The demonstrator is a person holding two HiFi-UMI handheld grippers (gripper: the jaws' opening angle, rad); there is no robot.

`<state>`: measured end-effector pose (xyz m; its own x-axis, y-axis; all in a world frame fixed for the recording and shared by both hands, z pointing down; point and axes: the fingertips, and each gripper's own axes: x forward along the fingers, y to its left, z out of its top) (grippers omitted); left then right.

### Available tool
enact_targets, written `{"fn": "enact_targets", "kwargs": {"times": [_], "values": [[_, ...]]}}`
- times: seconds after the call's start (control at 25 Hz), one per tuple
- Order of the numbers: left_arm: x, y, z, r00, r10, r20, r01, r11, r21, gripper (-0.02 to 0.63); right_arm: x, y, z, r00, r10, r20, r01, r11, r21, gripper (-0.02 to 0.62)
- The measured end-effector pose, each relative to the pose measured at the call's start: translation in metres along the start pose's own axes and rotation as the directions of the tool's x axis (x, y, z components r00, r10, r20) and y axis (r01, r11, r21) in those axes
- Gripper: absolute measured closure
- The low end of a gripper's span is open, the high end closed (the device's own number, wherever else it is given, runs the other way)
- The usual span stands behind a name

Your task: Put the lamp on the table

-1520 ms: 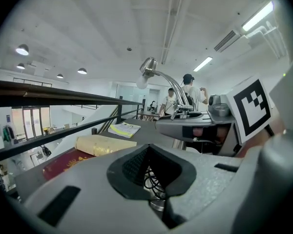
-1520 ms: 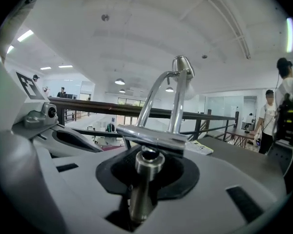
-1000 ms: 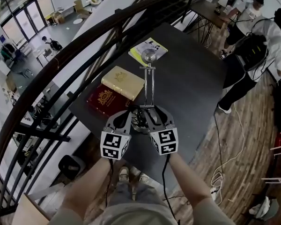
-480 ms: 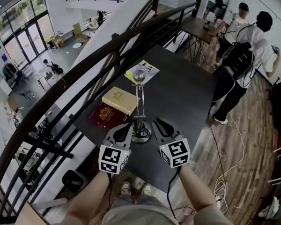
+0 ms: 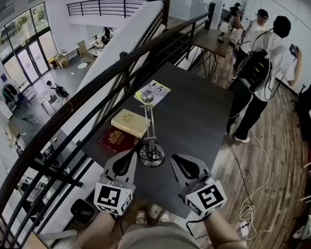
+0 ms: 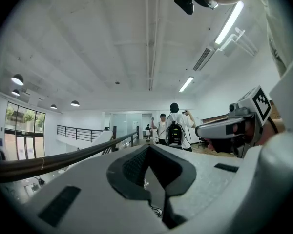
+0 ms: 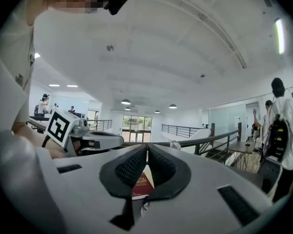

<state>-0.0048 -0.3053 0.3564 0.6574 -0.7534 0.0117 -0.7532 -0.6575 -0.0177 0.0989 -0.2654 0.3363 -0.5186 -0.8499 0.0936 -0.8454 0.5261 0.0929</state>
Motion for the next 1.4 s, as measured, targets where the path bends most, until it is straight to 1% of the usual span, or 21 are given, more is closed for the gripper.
{"fn": "enact_targets", "kwargs": {"times": [0.12,0.24,0.4,0.48,0.6,0.72,0.92,1.04,1.24,1.4], "values": [[-0.019,-0.01,0.01,1.0,0.0,0.022,0.0,1.0,0.006,0.601,-0.014,0.018,-0.003,0.999,0.028,-0.018,-0.028,0.999,-0.028,0.584],[-0.031,-0.02,0.003,1.0,-0.006,0.017,0.005,0.999,0.033,0.601,-0.024,0.036,-0.012,0.999,0.048,-0.017,-0.048,0.997,-0.058,0.584],[-0.044,-0.031,-0.005,1.0,-0.02,-0.004,0.02,1.0,0.024,0.601,-0.031,0.049,-0.019,0.997,0.07,-0.027,-0.07,0.998,-0.005,0.584],[-0.052,-0.035,-0.007,1.0,-0.025,-0.011,0.025,1.0,0.015,0.601,-0.031,0.048,-0.022,0.998,0.057,-0.027,-0.057,0.998,-0.008,0.584],[-0.055,-0.043,-0.01,0.999,-0.035,-0.01,0.036,0.999,0.037,0.601,-0.033,0.04,-0.025,1.0,0.021,-0.004,-0.021,1.0,0.0,0.592],[-0.054,-0.052,-0.013,0.998,-0.058,-0.021,0.059,0.997,0.044,0.601,-0.037,0.035,-0.022,1.0,-0.015,0.024,0.015,1.0,-0.001,0.597],[-0.055,-0.059,-0.012,0.998,-0.051,-0.023,0.051,0.998,0.036,0.601,-0.039,0.037,-0.017,1.0,-0.008,0.03,0.009,1.0,-0.011,0.597],[-0.056,-0.059,-0.013,0.998,-0.062,-0.031,0.063,0.997,0.05,0.601,-0.039,0.038,-0.018,1.0,-0.007,0.024,0.008,1.0,-0.007,0.597],[-0.057,-0.06,-0.01,0.997,-0.06,-0.044,0.062,0.997,0.043,0.601,-0.038,0.044,-0.023,1.0,0.023,0.009,-0.023,1.0,-0.019,0.597],[-0.059,-0.062,-0.004,0.997,-0.062,-0.043,0.064,0.997,0.044,0.601,-0.04,0.046,-0.022,1.0,0.028,-0.001,-0.028,0.999,-0.016,0.597]]}}
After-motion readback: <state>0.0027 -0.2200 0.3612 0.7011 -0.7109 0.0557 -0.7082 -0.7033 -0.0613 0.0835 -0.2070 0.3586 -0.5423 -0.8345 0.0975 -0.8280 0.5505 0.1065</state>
